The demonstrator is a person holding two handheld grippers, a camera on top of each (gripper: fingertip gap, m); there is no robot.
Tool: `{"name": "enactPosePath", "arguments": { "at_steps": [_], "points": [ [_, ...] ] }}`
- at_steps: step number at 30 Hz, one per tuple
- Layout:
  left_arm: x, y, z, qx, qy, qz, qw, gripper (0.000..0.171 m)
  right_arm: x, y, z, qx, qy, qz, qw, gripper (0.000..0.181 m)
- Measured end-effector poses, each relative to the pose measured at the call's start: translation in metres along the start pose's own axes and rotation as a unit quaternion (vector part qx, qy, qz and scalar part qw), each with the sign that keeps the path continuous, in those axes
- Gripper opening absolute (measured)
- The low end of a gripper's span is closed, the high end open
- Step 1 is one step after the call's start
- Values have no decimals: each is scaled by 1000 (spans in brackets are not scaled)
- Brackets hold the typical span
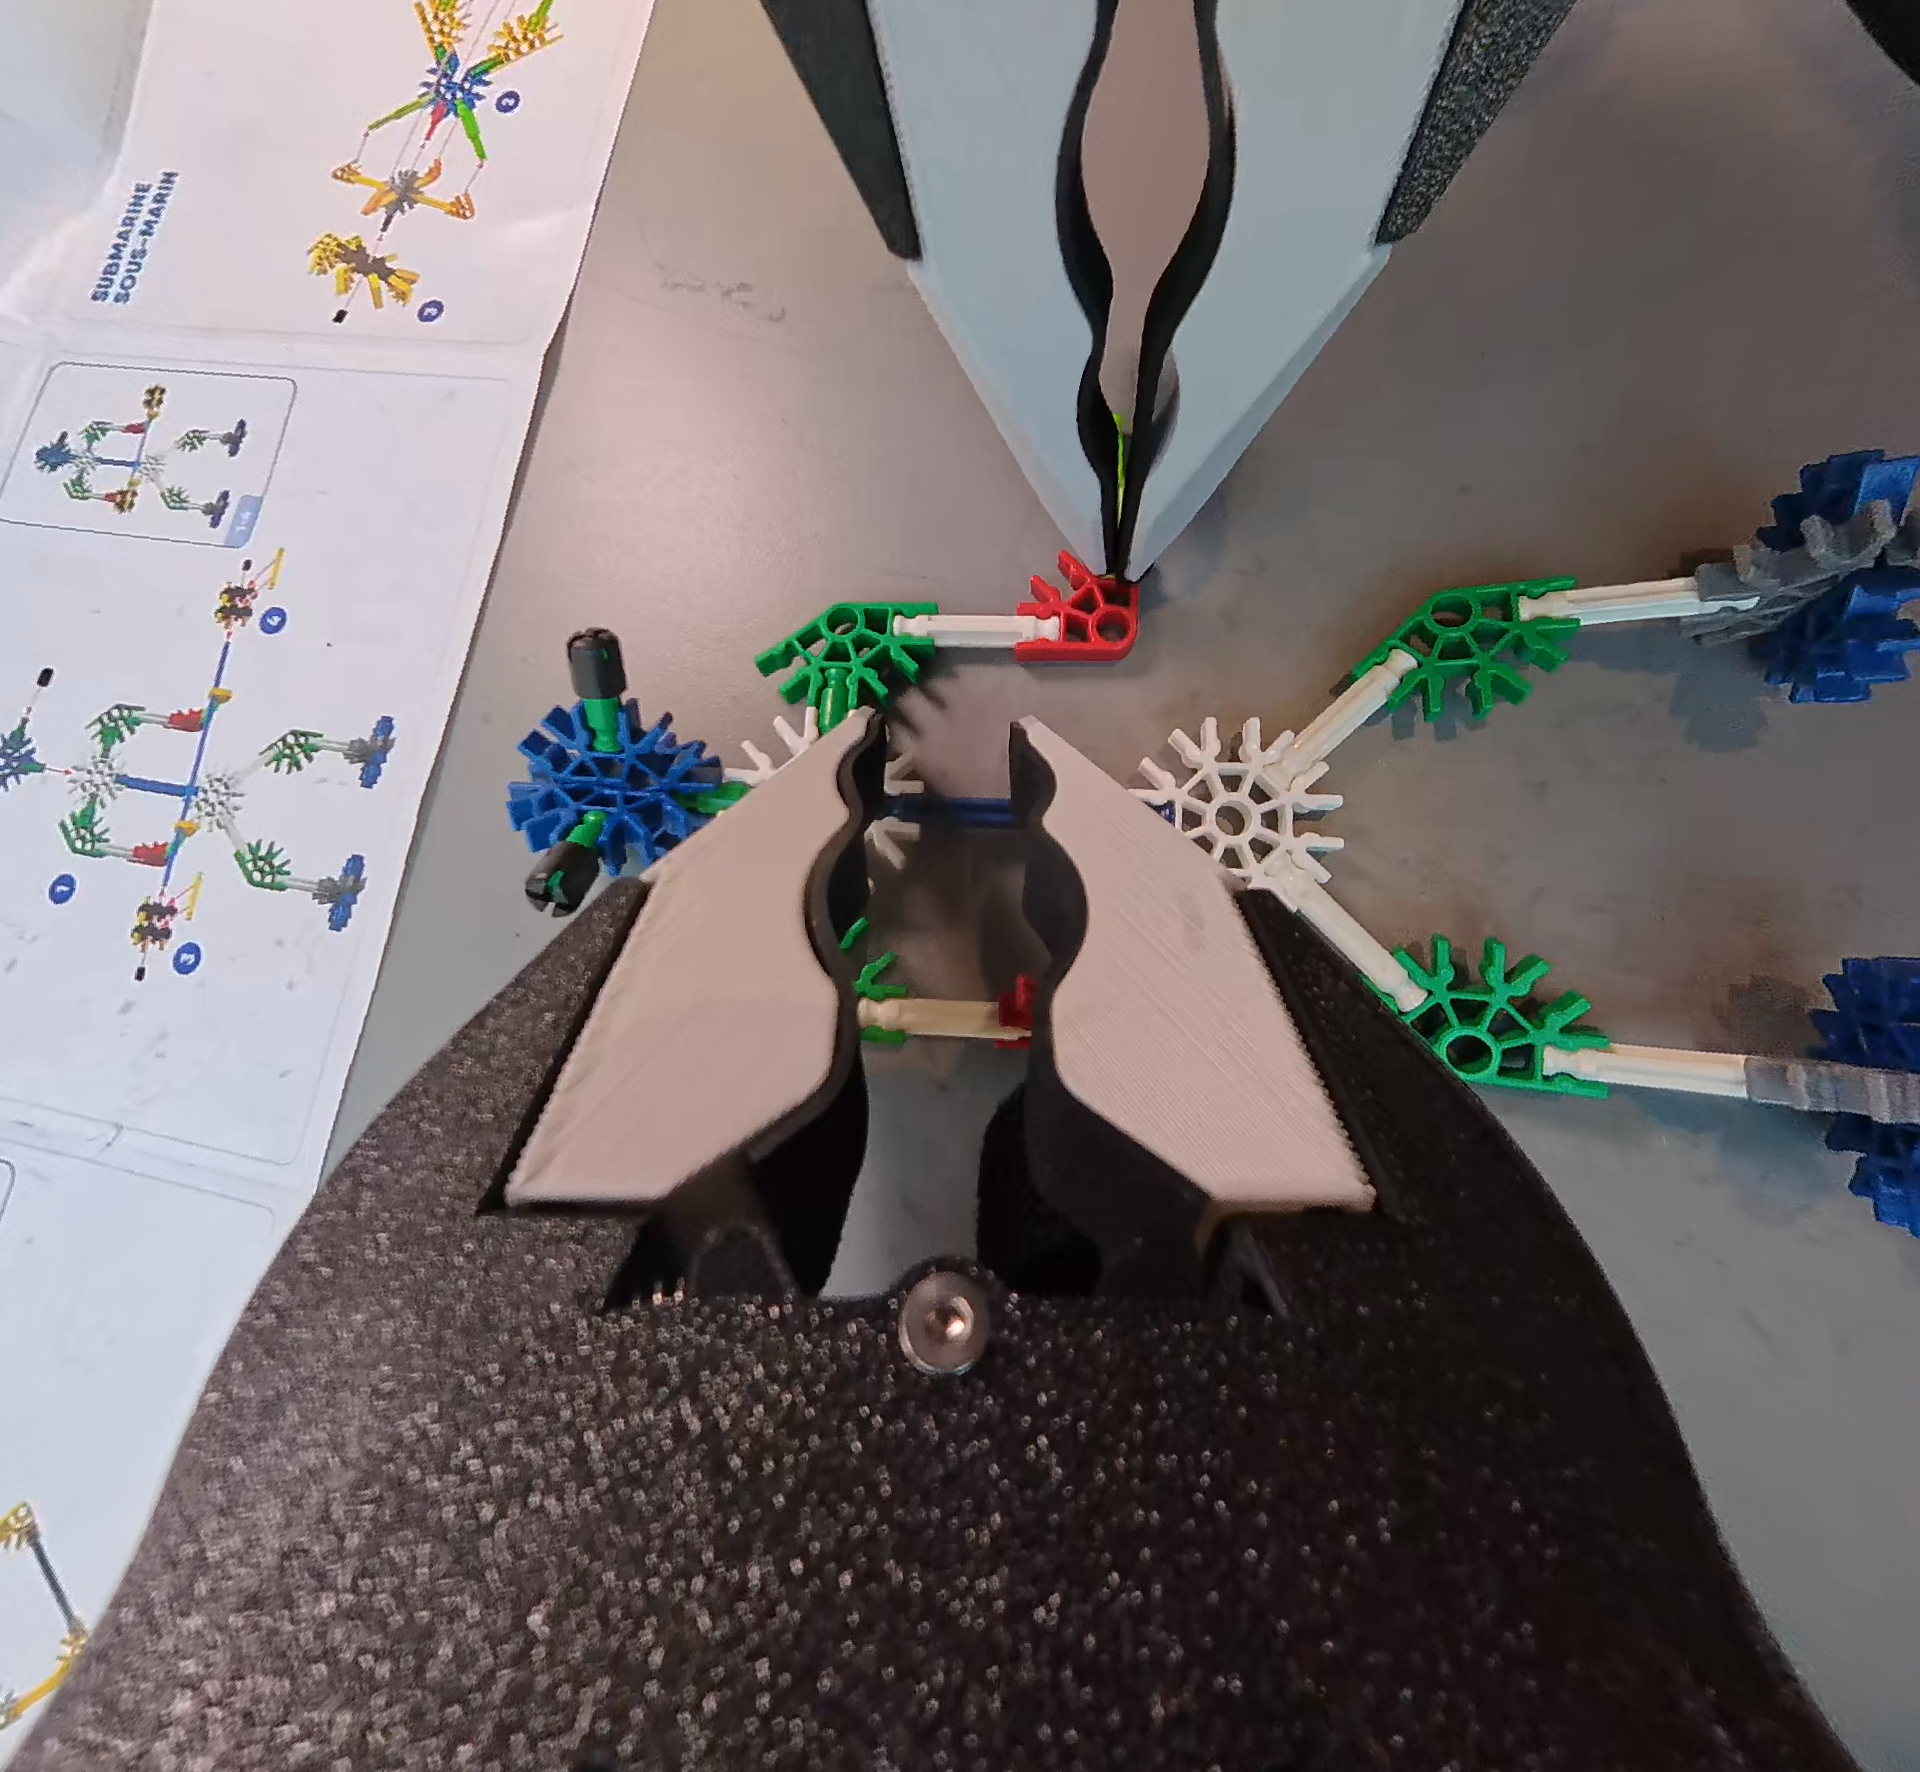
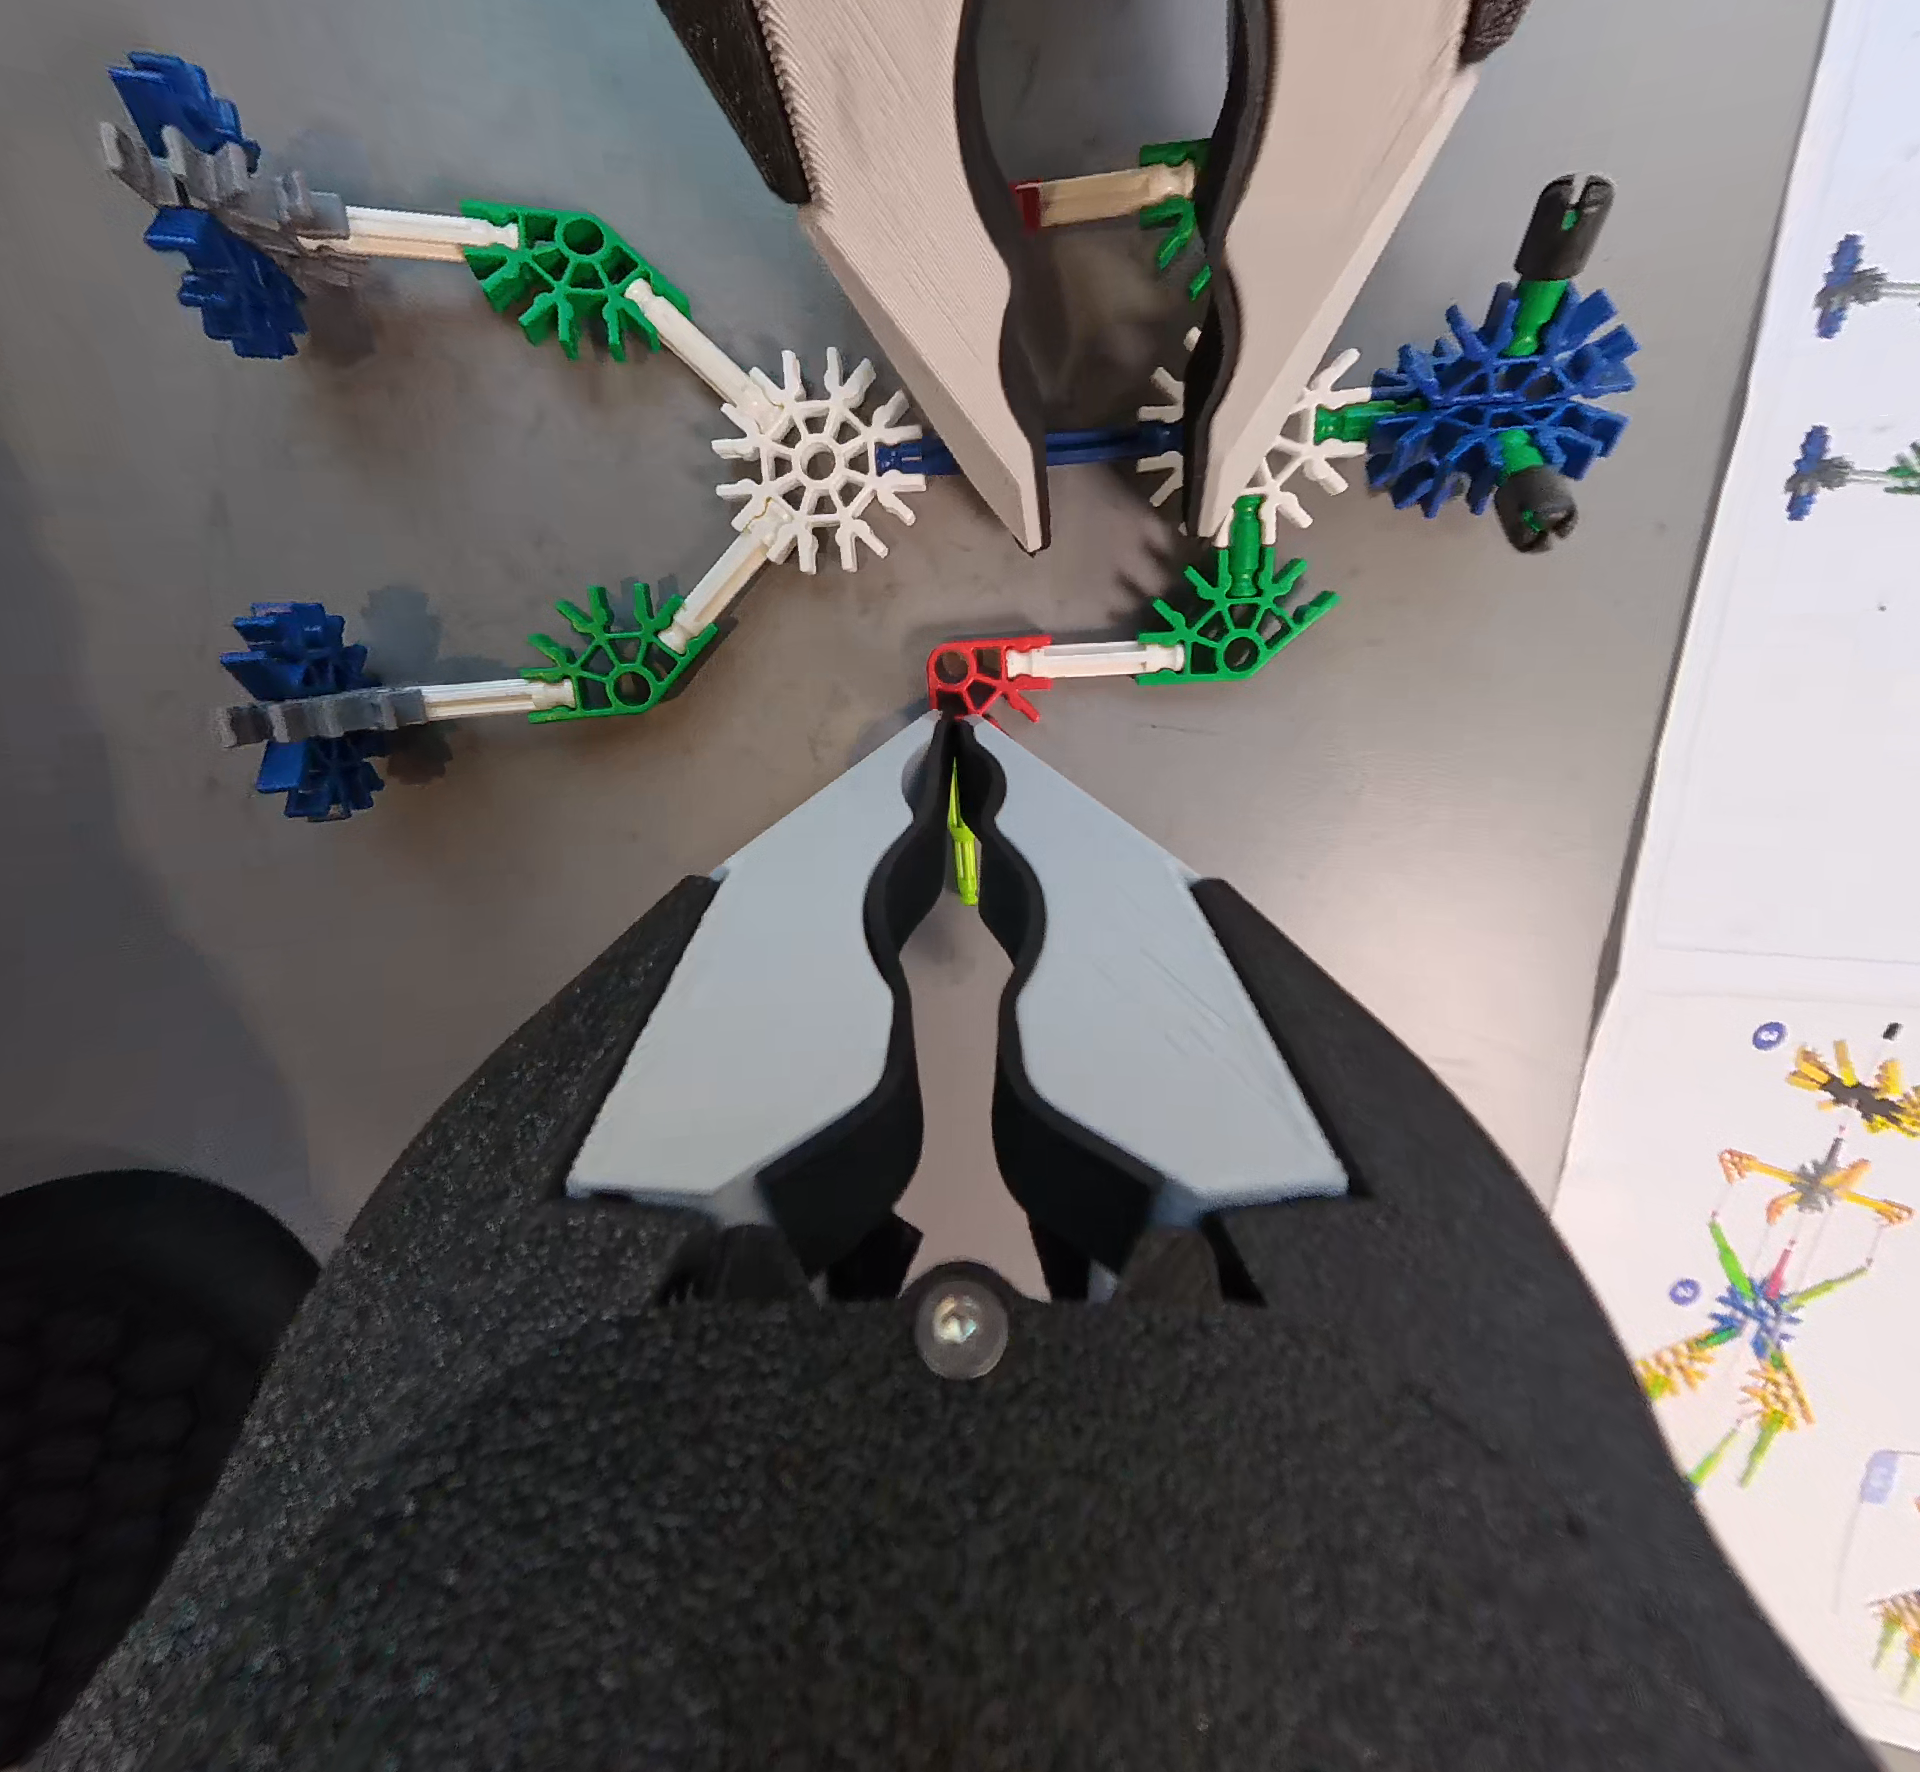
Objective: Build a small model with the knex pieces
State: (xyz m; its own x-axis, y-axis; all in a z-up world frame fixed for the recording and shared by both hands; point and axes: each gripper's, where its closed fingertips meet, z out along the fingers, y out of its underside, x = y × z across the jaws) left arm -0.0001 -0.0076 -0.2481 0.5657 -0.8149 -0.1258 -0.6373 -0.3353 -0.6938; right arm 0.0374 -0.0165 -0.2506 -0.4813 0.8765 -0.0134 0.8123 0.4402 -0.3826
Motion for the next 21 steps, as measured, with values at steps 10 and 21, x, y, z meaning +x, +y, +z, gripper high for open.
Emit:
{"name": "enactPosePath", "arguments": {
  "at_steps": [10, 21],
  "points": [
    [-2, -4, -1, 9, -4, 0, 1000, 24, 7, -44, -76, 349, 165, 121, 914, 23],
    [-102, -27, -151, 143, -226, -89, 959, 26, 5, -38, -90, 417, 224, 159, 866, 32]
  ]
}}
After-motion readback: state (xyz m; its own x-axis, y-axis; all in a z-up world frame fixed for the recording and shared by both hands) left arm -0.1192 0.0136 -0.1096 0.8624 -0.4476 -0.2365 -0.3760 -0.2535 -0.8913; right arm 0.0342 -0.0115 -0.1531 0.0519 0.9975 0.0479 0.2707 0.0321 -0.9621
